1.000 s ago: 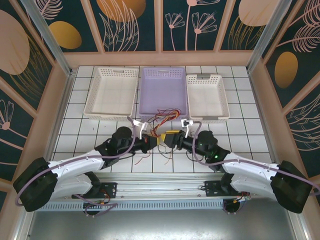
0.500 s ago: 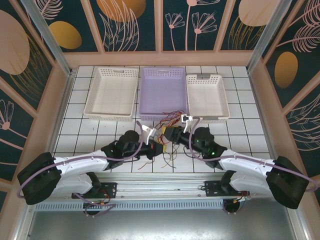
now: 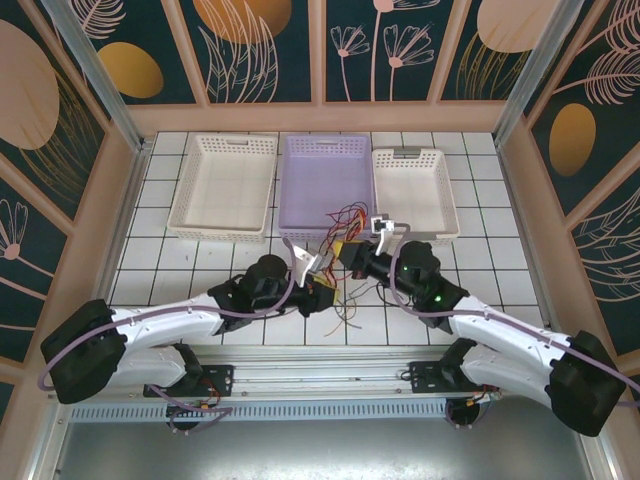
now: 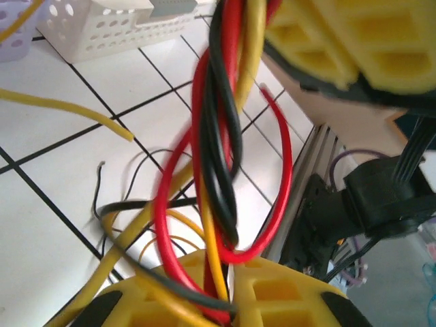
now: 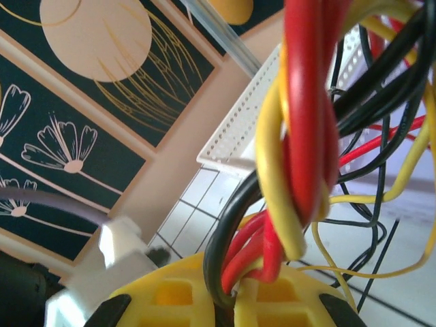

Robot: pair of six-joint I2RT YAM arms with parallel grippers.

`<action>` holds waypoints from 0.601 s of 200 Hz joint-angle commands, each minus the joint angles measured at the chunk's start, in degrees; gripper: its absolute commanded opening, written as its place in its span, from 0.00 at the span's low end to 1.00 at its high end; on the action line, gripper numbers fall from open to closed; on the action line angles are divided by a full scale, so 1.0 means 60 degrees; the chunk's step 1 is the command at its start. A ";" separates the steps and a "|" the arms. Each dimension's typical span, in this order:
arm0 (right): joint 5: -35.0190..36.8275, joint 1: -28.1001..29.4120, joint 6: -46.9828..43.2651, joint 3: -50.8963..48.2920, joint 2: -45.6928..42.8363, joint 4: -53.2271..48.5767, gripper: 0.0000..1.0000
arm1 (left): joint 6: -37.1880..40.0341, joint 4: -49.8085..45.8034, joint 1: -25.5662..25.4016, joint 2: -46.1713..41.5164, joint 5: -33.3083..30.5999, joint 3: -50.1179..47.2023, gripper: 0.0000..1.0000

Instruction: Untangle the cables

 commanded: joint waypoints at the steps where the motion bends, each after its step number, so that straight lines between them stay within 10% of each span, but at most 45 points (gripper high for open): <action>1: -0.0287 -0.0148 -0.0591 0.0544 -0.0162 -0.0027 0.00 | 0.0705 -0.1108 -0.0059 -0.0514 -0.0017 0.0352 0.47; 120: -0.2274 -0.0292 -0.1013 0.1101 0.0116 -0.0615 0.00 | 0.1691 -0.3290 -0.0059 -0.1772 -0.2430 0.1378 0.68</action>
